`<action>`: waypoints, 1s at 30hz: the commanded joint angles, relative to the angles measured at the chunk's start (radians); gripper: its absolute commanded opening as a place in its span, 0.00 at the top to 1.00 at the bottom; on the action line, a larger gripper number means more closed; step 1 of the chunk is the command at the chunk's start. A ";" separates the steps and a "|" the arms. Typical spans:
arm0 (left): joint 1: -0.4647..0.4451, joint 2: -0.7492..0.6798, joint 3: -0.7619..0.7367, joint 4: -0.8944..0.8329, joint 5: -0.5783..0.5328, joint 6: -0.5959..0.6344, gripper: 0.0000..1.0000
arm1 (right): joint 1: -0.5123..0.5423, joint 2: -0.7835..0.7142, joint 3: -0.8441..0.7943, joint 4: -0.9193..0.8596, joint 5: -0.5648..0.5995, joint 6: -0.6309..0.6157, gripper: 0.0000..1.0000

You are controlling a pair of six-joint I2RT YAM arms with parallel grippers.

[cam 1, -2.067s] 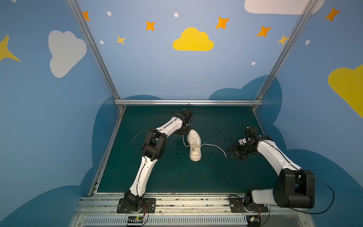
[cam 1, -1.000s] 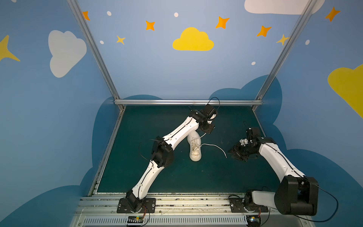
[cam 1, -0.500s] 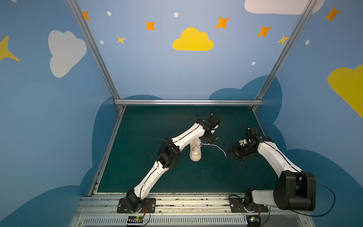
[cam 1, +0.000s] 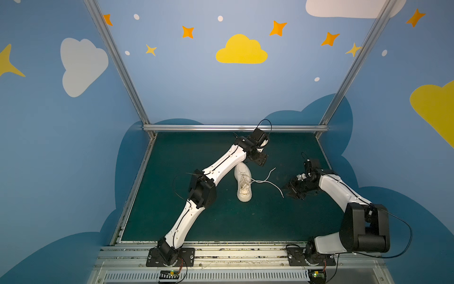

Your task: Tie the shoes

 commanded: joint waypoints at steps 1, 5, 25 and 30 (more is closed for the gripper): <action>-0.003 0.002 0.016 -0.009 0.033 -0.007 0.25 | 0.004 0.029 0.045 0.071 -0.077 0.032 0.59; 0.004 0.001 0.016 -0.015 0.041 -0.035 0.25 | 0.008 0.078 0.108 0.011 -0.042 0.044 0.56; 0.103 -0.192 -0.214 -0.011 0.088 -0.013 0.26 | 0.207 0.346 0.395 -0.320 0.536 -0.279 0.61; 0.137 -0.271 -0.364 0.057 0.103 -0.024 0.26 | 0.228 0.387 0.396 -0.322 0.514 -0.296 0.62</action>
